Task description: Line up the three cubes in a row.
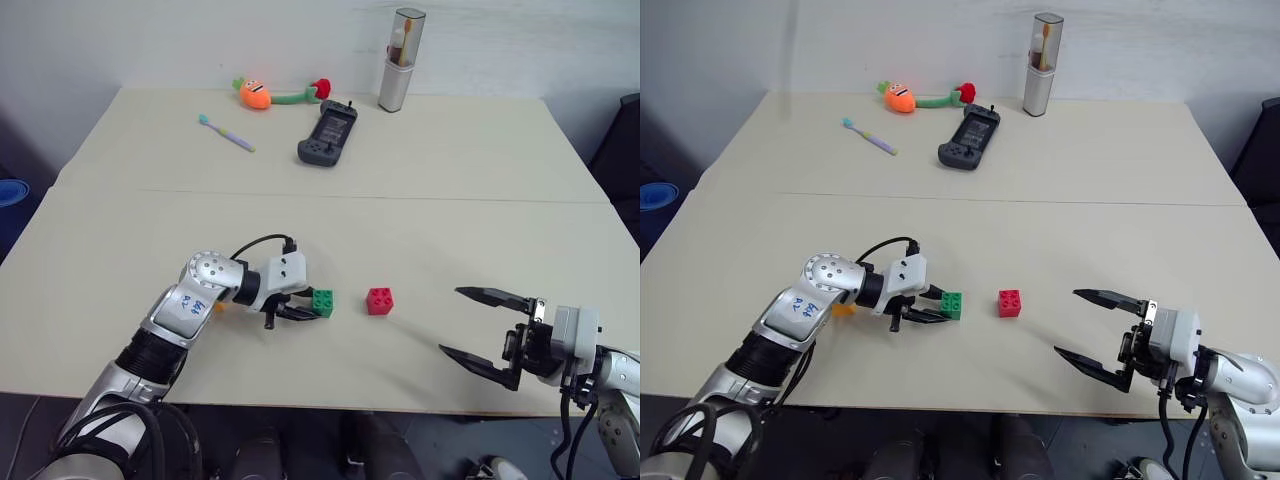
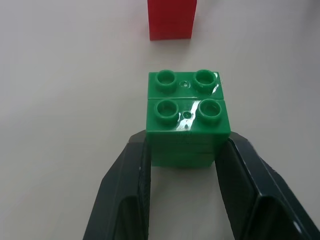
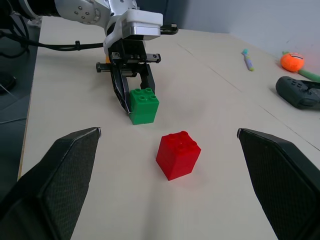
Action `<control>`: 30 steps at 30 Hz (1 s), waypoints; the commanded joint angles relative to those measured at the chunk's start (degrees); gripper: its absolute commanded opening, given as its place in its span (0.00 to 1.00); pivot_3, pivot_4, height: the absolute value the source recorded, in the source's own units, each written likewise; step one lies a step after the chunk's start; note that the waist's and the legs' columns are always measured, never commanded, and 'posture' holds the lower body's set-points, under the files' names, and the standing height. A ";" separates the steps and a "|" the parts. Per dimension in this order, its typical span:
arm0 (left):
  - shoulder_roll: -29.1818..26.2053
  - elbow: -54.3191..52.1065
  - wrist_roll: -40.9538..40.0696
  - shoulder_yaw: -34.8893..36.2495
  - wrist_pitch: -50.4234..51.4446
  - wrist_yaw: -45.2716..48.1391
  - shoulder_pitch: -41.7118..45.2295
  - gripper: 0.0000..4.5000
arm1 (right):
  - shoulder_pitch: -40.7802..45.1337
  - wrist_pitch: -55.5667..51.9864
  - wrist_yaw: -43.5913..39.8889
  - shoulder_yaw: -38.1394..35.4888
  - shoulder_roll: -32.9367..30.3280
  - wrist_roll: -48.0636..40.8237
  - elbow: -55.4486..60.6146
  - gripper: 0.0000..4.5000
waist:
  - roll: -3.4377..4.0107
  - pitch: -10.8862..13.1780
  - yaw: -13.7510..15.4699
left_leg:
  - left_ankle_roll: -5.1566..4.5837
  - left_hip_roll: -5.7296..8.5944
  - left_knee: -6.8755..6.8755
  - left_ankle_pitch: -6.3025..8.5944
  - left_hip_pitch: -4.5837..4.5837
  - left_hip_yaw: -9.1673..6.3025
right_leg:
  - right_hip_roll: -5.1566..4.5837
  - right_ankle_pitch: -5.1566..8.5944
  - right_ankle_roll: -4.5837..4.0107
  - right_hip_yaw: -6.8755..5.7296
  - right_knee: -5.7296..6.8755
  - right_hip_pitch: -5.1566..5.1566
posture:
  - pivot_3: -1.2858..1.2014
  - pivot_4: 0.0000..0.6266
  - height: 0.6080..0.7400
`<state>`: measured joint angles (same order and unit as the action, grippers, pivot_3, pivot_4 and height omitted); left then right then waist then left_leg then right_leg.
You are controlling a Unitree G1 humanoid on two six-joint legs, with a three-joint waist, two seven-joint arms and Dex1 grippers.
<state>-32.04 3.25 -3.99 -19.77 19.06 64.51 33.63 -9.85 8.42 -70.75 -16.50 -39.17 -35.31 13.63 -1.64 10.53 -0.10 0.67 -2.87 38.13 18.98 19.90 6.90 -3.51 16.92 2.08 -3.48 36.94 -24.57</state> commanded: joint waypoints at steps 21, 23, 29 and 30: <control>-3.59 -8.76 -6.20 7.30 4.98 3.03 5.39 0.89 | 4.76 -2.58 0.14 1.28 -0.13 -0.41 0.52 1.00 | 0.00 0.00 -0.14 | -0.01 0.00 0.04 -0.01 0.02 -0.03 | 0.00 0.00 0.00 -0.04 0.02 0.02 | 0.52 0.24 1.00; -7.64 -11.06 -8.80 10.80 7.21 4.88 4.10 0.89 | 6.30 -2.62 -0.33 2.07 0.11 -0.32 -0.53 1.00 | 0.00 0.00 -0.28 | -0.01 0.00 0.04 -0.02 0.01 -0.03 | 0.00 0.00 0.00 -0.04 0.03 0.02 | 0.52 0.24 1.00; -14.78 -3.46 -15.99 28.33 -3.10 8.10 -7.35 1.00 | 11.41 -2.14 -1.16 4.98 2.39 -0.41 -3.01 1.00 | 0.06 0.02 -0.96 | 0.03 -0.07 0.01 -0.03 -0.06 -0.01 | 0.00 0.03 -0.05 -0.03 0.08 0.01 | 0.52 0.24 1.00; -15.22 -1.10 -17.31 31.61 -6.69 9.71 -10.01 1.00 | 12.07 -2.11 -1.25 5.56 2.85 -0.29 -3.30 1.00 | 0.06 0.02 -1.15 | 0.03 -0.08 0.00 -0.03 -0.07 -0.02 | 0.01 0.04 -0.07 -0.05 0.09 0.01 | 0.52 0.24 1.00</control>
<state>-46.48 -0.42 -18.46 6.54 17.54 72.04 25.55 1.59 5.80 -71.74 -10.99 -36.90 -35.13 10.38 -1.58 10.55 -1.24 0.71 -2.96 38.13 18.94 19.84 6.88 -3.50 16.96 2.00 -3.54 37.03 -24.56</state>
